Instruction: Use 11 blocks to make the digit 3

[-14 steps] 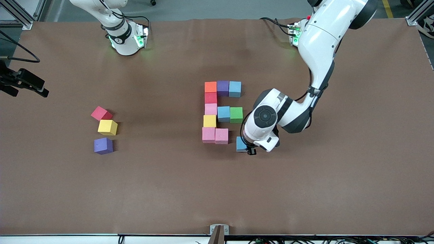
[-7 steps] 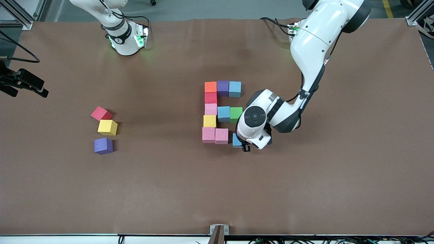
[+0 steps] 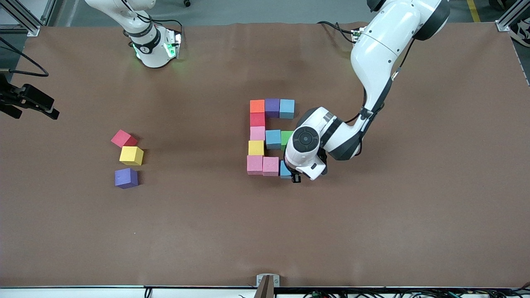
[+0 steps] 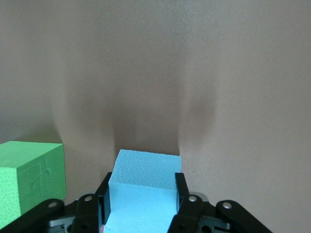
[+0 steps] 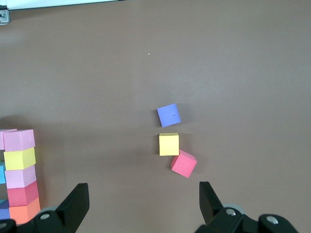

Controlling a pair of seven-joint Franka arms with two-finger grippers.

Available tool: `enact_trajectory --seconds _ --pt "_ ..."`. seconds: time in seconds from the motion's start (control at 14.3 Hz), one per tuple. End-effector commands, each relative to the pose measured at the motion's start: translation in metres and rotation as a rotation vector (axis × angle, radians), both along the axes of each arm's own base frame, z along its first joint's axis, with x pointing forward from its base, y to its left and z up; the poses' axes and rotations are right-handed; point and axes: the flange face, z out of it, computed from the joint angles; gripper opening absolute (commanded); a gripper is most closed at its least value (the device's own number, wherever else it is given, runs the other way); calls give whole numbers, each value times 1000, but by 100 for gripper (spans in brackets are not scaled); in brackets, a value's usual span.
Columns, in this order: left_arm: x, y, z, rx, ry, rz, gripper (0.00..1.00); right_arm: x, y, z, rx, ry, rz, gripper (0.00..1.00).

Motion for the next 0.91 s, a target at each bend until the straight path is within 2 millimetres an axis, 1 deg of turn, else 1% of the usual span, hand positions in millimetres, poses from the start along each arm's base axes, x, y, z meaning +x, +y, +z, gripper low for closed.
enact_trajectory --seconds 0.0,0.35,0.84 --pt "3 -2 1 5 -17 10 22 -3 -3 6 -8 -11 9 100" --pt "0 -5 -2 4 -10 9 23 -2 -3 5 -8 -11 7 100" --pt "0 -9 3 -18 -24 13 23 -3 -5 6 -9 -11 4 100"
